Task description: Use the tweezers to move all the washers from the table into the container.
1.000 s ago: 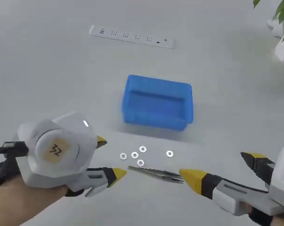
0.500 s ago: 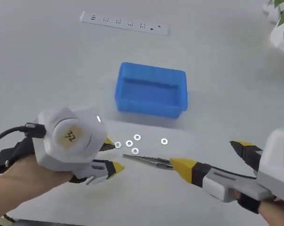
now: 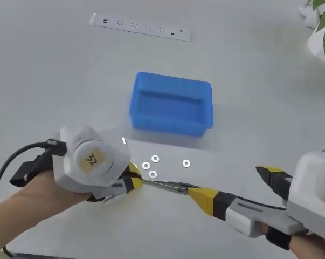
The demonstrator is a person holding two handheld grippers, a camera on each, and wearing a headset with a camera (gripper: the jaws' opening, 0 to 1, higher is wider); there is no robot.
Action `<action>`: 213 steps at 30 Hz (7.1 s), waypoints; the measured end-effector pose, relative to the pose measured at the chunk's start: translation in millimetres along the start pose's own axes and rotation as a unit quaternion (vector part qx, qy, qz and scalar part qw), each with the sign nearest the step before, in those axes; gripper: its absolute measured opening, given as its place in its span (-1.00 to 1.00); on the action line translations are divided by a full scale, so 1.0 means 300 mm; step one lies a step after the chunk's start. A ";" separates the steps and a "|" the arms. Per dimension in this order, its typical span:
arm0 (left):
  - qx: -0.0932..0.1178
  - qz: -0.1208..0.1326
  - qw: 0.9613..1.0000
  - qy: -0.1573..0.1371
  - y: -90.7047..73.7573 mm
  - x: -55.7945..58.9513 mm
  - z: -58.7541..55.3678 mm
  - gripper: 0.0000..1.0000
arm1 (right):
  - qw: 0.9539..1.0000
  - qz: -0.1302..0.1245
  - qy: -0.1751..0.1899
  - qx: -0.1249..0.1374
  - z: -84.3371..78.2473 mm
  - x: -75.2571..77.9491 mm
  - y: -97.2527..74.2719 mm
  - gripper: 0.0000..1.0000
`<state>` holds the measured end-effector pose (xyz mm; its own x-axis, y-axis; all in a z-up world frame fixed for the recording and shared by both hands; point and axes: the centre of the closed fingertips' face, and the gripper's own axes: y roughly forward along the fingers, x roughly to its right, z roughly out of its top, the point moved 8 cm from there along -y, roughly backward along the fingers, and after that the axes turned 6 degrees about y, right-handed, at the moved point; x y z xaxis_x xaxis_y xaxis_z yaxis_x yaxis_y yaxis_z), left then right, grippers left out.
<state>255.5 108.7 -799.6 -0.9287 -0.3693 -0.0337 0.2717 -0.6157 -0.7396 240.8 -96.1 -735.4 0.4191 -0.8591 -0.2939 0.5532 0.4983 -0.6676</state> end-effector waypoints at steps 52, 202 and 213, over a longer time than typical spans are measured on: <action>0.049 0.004 0.993 0.111 -0.299 0.097 0.241 -1.00 | 0.920 0.188 -0.333 -0.084 0.020 -0.348 0.249 -0.88; 0.055 0.392 0.889 -0.228 -0.466 0.122 -0.134 0.98 | 0.974 0.111 -0.186 0.067 0.434 -0.207 0.480 -0.97; 0.041 0.385 0.895 -0.222 -0.455 0.124 -0.135 0.98 | 0.982 0.080 -0.155 0.069 0.413 -0.176 0.561 -0.97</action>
<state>173.5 207.2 -727.1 -0.2711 -0.9350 -0.2286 0.8228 -0.1018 -0.5592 401.1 47.7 -747.6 0.6962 -0.7018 -0.1510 0.5450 0.6536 -0.5251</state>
